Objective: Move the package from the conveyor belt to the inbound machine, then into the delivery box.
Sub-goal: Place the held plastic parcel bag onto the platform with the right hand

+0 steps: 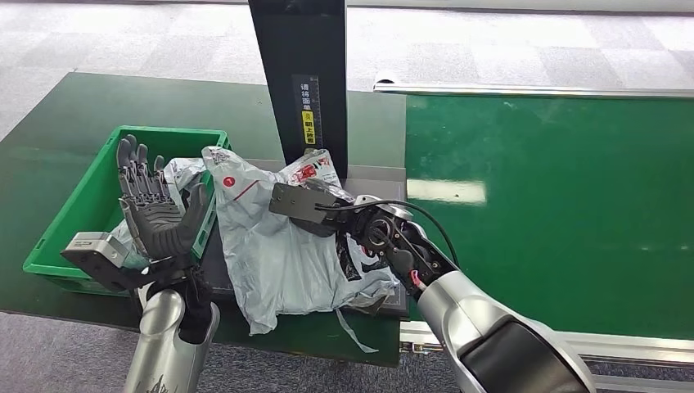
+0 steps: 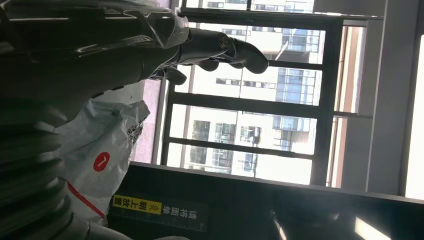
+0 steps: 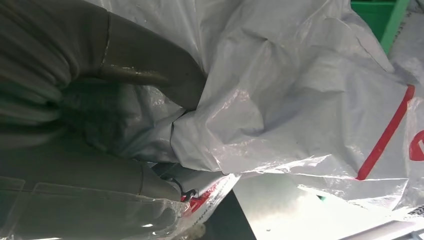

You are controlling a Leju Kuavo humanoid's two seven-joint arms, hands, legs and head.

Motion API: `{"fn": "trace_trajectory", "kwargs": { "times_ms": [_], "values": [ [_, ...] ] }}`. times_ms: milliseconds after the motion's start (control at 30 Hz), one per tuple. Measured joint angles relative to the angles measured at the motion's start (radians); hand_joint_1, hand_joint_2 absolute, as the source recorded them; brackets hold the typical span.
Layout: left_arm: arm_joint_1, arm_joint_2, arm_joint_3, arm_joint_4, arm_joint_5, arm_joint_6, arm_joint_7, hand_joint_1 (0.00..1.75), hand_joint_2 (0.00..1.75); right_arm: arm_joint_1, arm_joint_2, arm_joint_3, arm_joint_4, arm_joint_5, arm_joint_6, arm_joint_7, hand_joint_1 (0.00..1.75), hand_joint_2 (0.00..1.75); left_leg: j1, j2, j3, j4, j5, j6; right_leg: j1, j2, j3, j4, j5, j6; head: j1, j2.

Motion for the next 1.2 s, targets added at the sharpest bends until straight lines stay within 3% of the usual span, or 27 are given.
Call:
{"fn": "trace_trajectory", "kwargs": {
  "times_ms": [133,300,500,667,867,900,1000,1033,1200],
  "values": [
    [0.000,-0.003,0.000,0.002,0.000,-0.003,0.004,0.00,1.75,-0.001,0.010,0.018,0.020,0.014,-0.034,0.027,1.75,1.75,0.000,0.000,0.000,0.000,0.000,0.000,0.000,0.000,0.000,0.000,0.000,0.000,0.000,0.000],
    [-0.001,-0.006,0.000,0.011,-0.001,-0.006,0.013,0.00,1.75,-0.009,0.005,0.091,0.021,0.164,-0.173,0.106,1.75,1.75,0.000,0.000,0.000,0.000,0.000,0.000,0.000,0.000,0.000,0.000,0.000,0.000,0.000,0.000],
    [-0.016,-0.010,-0.005,0.030,-0.001,-0.010,0.013,0.00,1.75,-0.013,-0.011,0.175,0.019,0.228,-0.181,0.160,1.75,1.75,0.000,0.000,0.000,0.000,0.000,0.000,0.000,0.000,0.000,0.000,0.000,0.000,0.000,0.000],
    [-0.022,-0.012,-0.008,0.045,-0.001,-0.007,0.013,0.00,1.75,-0.014,-0.019,0.243,0.020,0.337,-0.242,0.242,1.75,1.75,0.000,0.000,0.000,0.000,0.000,0.000,0.000,0.000,0.000,0.000,0.000,0.000,0.000,0.000],
    [-0.029,-0.012,-0.008,0.058,-0.001,-0.005,0.013,0.00,1.75,-0.018,-0.020,0.286,0.024,0.360,-0.238,0.262,1.75,1.75,0.000,0.000,0.000,0.000,0.000,0.000,0.000,0.000,0.000,0.000,0.000,0.000,0.000,0.000],
    [-0.030,-0.012,-0.008,0.061,-0.001,-0.005,0.013,0.00,1.75,-0.018,-0.020,0.289,0.025,0.360,-0.230,0.262,1.61,1.75,0.000,0.000,0.000,0.000,0.000,0.000,0.000,0.000,0.000,0.000,0.000,0.000,0.000,0.000],
    [-0.031,-0.012,-0.008,0.068,-0.001,-0.005,0.012,0.00,1.75,-0.018,-0.020,0.292,0.032,0.347,-0.210,0.250,0.34,1.75,0.000,0.000,0.000,0.000,0.000,0.000,0.000,0.000,0.000,0.000,0.000,0.000,0.000,0.000],
    [-0.032,-0.012,-0.008,0.070,-0.001,-0.004,0.012,0.00,1.75,-0.018,-0.020,0.292,0.034,0.337,-0.208,0.240,0.04,1.75,0.000,0.000,0.000,0.000,0.000,0.000,0.000,0.000,0.000,0.000,0.000,0.000,0.000,0.000],
    [-0.030,-0.012,-0.009,0.074,-0.001,0.000,0.009,0.00,1.75,-0.012,-0.024,0.257,0.033,0.215,-0.216,0.112,0.00,1.75,0.000,0.000,0.000,0.000,0.000,0.000,0.000,0.000,0.000,0.000,0.000,0.000,0.000,0.000]
  ]
}}
